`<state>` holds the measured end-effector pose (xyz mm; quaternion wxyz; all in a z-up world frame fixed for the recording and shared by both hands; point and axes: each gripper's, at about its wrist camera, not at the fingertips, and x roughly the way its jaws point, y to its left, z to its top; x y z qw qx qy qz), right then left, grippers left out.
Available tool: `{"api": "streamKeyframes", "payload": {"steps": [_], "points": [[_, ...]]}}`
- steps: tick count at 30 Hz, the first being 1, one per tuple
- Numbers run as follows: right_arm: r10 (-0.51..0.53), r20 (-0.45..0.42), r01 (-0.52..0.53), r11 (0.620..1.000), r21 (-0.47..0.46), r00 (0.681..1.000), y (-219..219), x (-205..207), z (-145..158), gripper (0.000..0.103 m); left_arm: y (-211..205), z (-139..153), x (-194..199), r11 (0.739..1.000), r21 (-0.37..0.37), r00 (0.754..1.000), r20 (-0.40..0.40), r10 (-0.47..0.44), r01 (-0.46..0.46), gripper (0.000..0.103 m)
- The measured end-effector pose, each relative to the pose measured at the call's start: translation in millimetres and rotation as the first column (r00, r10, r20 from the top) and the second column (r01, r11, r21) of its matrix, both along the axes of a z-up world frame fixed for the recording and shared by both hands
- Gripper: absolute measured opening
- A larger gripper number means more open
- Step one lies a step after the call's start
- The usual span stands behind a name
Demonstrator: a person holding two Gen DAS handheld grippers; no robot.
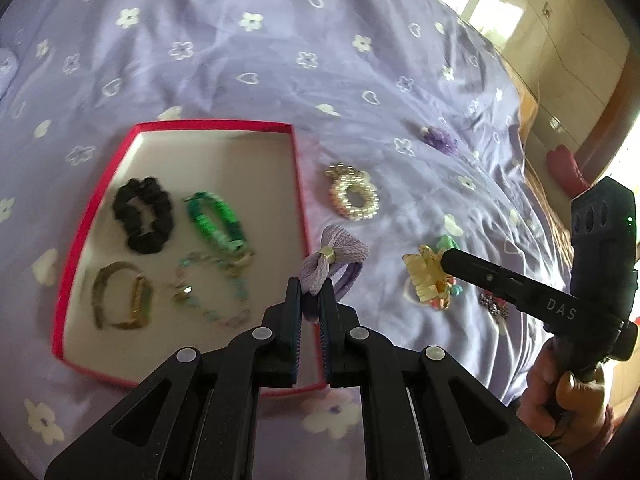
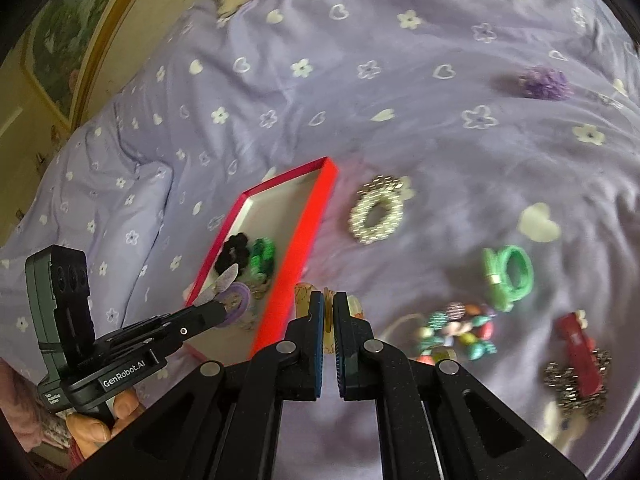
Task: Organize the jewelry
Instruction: 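Carry the bow hair tie and yellow clip with both grippers over the tray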
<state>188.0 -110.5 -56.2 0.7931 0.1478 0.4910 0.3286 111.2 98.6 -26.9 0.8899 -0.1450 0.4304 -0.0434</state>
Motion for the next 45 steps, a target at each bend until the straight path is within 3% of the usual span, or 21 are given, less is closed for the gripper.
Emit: {"api": "streamKeyframes", "payload": {"steps": [21,45], "points": [[0.130,0.006,-0.130,0.991,-0.005,0.991,84.2,-8.9,1.8,0.004,79.7,-7.0,-26.8,0.989,-0.009,0.989,-0.009,0.148,-0.148,0.007],[0.188,-0.035,-0.191,0.977,-0.099,0.982,164.3,43.3,-38.9,0.004,137.6,-53.5,42.5,0.978,0.056,0.971,-0.117,0.206,-0.201,0.007]]}}
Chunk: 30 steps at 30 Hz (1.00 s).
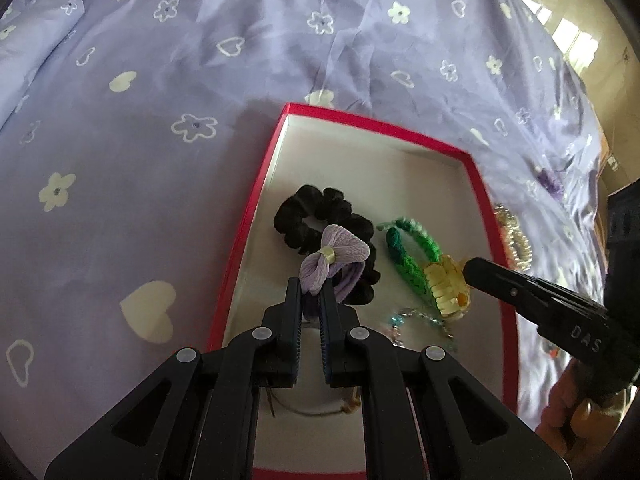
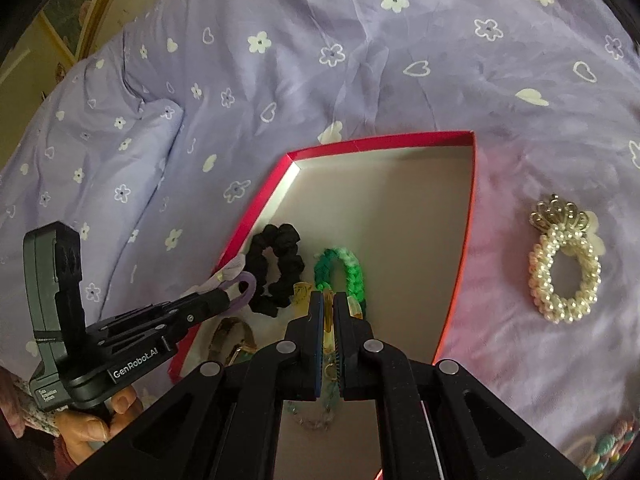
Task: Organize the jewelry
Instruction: 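Carry the bow hair tie and yellow clip with both grippers over the tray, then open the left gripper to drop the bow tie while the right gripper releases the yellow clip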
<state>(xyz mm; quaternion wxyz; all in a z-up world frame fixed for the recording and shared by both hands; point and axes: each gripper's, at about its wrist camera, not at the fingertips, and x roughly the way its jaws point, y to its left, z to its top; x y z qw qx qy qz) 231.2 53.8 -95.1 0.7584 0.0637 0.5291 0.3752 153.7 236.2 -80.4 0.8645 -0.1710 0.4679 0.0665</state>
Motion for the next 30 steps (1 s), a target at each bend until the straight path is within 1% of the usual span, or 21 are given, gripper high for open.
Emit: {"api": "streamKeyframes", "payload": {"steps": [4,6,10,12,16,18,19,24,28,30], "points": [[0.006,0.011,-0.006,1.000,-0.008,1.000,2.4,-1.4,-1.1,0.005,-1.6,-10.0,4.7,1.000,0.011,1.000,-0.025,-0.006,0.006,0.009],[0.007,0.009,-0.007,1.000,-0.006,1.000,1.4,-1.6,-0.8,0.009,-1.8,-12.1,4.8,1.000,0.017,1.000,-0.031,-0.002,0.002,0.010],[0.008,0.008,-0.008,1.000,-0.006,1.000,-0.5,-2.3,-0.7,0.010,-2.2,-14.5,3.7,1.000,0.016,0.999,-0.040,0.005,-0.004,0.015],[0.013,0.008,-0.013,1.000,-0.006,1.000,-1.2,-4.3,-0.4,0.010,-2.2,-14.4,3.3,1.000,0.017,0.999,-0.041,0.008,-0.007,0.017],[0.034,0.022,-0.033,0.999,-0.016,0.999,-0.4,-10.5,1.2,0.010,-3.5,-12.3,1.0,1.000,0.018,0.999,-0.039,0.008,-0.007,0.018],[0.039,0.025,-0.039,0.999,-0.021,0.999,0.2,-13.0,1.4,0.010,-4.8,-10.9,-0.3,1.000,0.021,0.999,-0.038,0.006,-0.006,0.024],[0.040,0.021,-0.040,0.999,-0.020,0.999,-0.2,-13.3,1.5,0.010,-5.8,-10.3,-1.0,1.000,0.024,0.999,-0.036,0.006,-0.005,0.025],[0.035,0.019,-0.035,0.999,-0.021,0.999,-0.6,-13.6,2.2,0.010,-8.7,-7.6,-4.3,1.000,0.031,0.999,-0.033,0.005,-0.004,0.026],[0.027,0.018,-0.027,0.999,-0.022,0.999,-1.0,-12.6,2.3,0.012,-7.6,-5.3,-7.3,1.000,0.030,1.000,-0.029,0.010,-0.009,0.029],[0.023,0.016,-0.023,0.999,-0.024,1.000,-1.5,-12.8,1.7,0.018,-7.5,-4.5,-9.1,1.000,0.029,1.000,-0.028,0.011,-0.010,0.030]]}}
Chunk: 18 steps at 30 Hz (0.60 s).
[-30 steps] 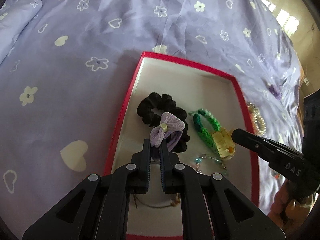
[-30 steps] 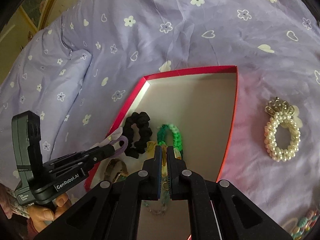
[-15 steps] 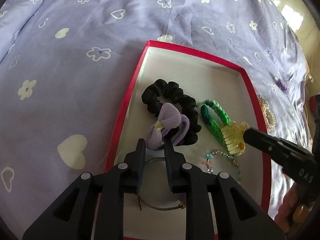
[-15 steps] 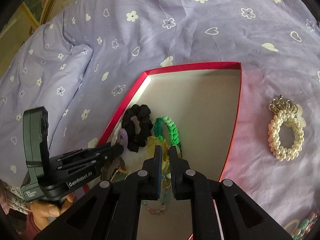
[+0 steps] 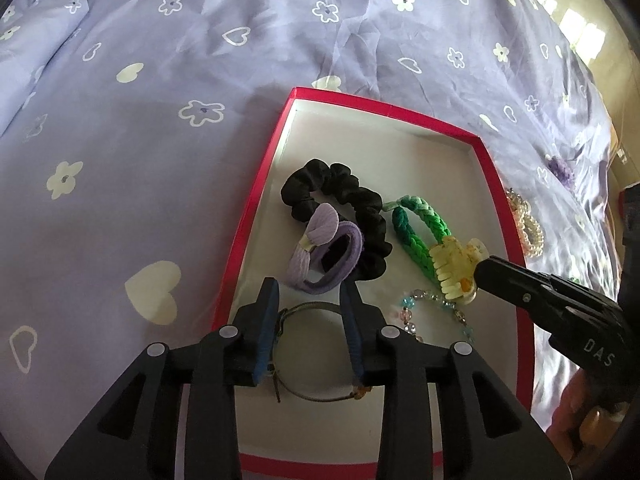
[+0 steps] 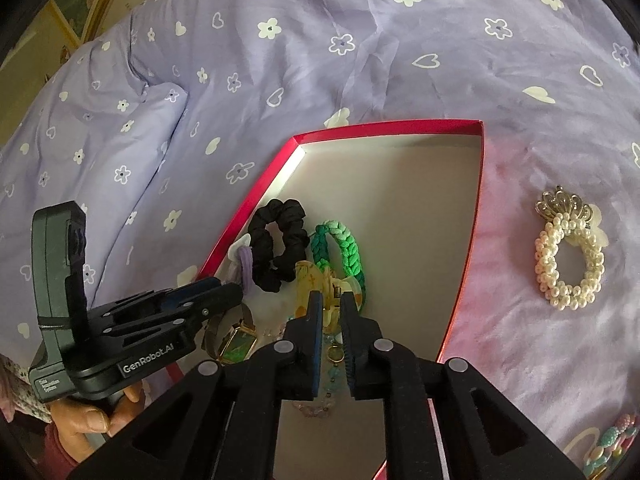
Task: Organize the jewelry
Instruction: 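Open the left gripper to drop the bow tie while the right gripper releases the yellow clip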
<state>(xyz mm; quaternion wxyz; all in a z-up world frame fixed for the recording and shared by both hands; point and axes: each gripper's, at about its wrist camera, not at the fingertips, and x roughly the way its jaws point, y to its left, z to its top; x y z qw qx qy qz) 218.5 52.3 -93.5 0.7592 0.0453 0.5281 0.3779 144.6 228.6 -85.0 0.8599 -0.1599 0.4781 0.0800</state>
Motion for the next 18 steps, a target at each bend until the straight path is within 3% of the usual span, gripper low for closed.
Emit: {"api": "streamKeyframes", "payload": {"steps": [10,18], "points": [[0.012,-0.004,-0.012,1.000,-0.005,1.000,2.5,-4.3,-0.8,0.028,0.2,2.6,-4.5,1.000,-0.004,1.000,0.002,-0.002,0.002,0.031],[0.013,-0.003,-0.013,1.000,-0.010,1.000,1.7,-6.7,-0.5,0.029,0.8,4.7,-9.8,1.000,-0.003,1.000,0.005,0.002,-0.002,0.031]]}}
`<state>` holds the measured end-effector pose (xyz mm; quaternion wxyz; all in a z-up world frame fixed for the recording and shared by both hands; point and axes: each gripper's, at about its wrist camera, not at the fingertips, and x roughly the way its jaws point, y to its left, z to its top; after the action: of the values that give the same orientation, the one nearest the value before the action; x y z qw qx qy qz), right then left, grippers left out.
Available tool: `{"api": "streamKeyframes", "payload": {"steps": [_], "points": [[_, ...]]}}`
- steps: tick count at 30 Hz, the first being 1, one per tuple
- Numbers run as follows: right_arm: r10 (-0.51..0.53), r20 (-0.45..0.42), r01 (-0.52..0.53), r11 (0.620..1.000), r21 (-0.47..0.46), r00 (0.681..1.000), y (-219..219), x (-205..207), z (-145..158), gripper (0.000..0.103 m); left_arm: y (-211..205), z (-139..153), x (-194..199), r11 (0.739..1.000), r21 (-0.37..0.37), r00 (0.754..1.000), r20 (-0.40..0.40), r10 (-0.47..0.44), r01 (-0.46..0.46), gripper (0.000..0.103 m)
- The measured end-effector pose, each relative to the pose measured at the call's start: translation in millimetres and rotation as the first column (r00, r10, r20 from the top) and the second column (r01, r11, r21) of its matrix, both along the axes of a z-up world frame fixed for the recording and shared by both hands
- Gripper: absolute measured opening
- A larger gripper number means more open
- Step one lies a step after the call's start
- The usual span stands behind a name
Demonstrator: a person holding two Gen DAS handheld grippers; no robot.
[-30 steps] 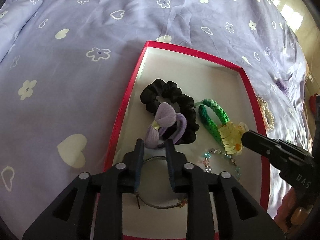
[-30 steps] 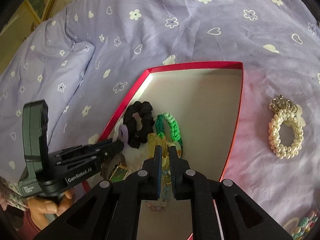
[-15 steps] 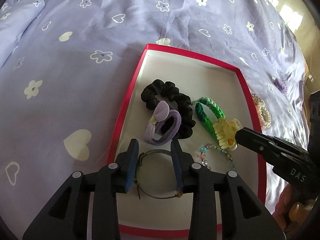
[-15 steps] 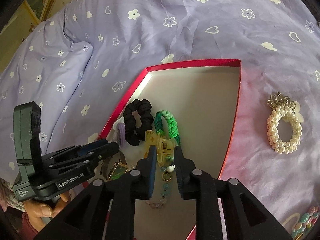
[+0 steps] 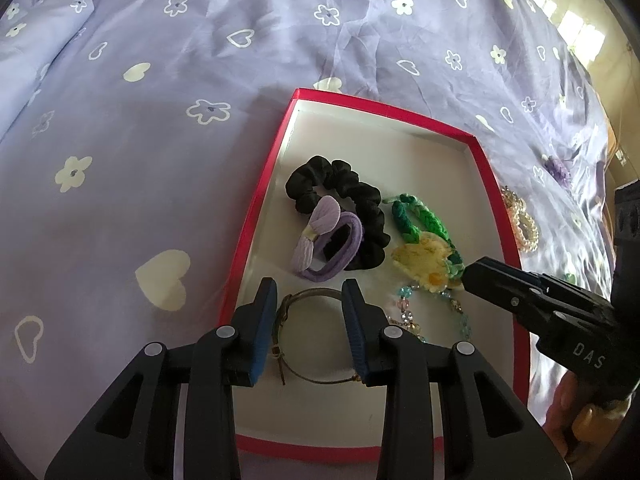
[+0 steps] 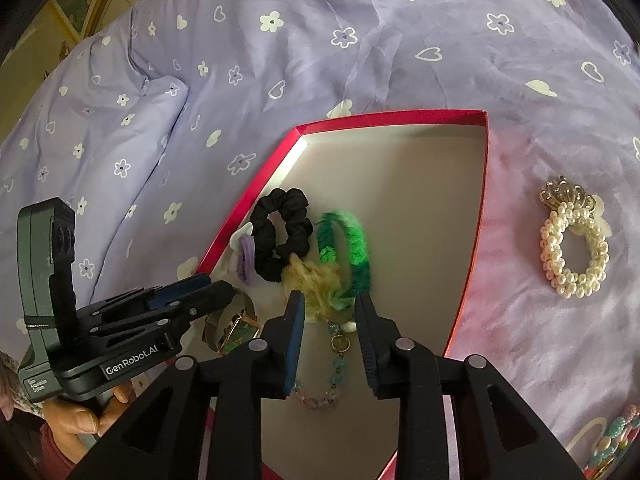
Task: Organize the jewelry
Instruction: 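Open the left gripper to drop the bow tie while the right gripper releases the yellow clip, then move both open grippers back to the remaining jewelry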
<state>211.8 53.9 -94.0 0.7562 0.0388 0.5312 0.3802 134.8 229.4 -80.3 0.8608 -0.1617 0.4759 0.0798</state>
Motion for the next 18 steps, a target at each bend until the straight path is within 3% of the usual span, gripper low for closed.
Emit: {"api": "streamKeyframes", "payload": {"steps": [13,18], "points": [[-0.001,0.005,0.001,1.000,0.015,1.000,-1.6,-4.5,7.9,0.029,-4.6,12.5,-9.4,1.000,0.011,1.000,0.009,0.004,-0.004,0.031],[-0.017,0.026,0.015,0.998,0.064,1.000,-24.8,-14.7,29.1,0.029,-14.1,26.9,-16.4,1.000,0.002,0.999,0.036,-0.008,0.008,0.036]]}}
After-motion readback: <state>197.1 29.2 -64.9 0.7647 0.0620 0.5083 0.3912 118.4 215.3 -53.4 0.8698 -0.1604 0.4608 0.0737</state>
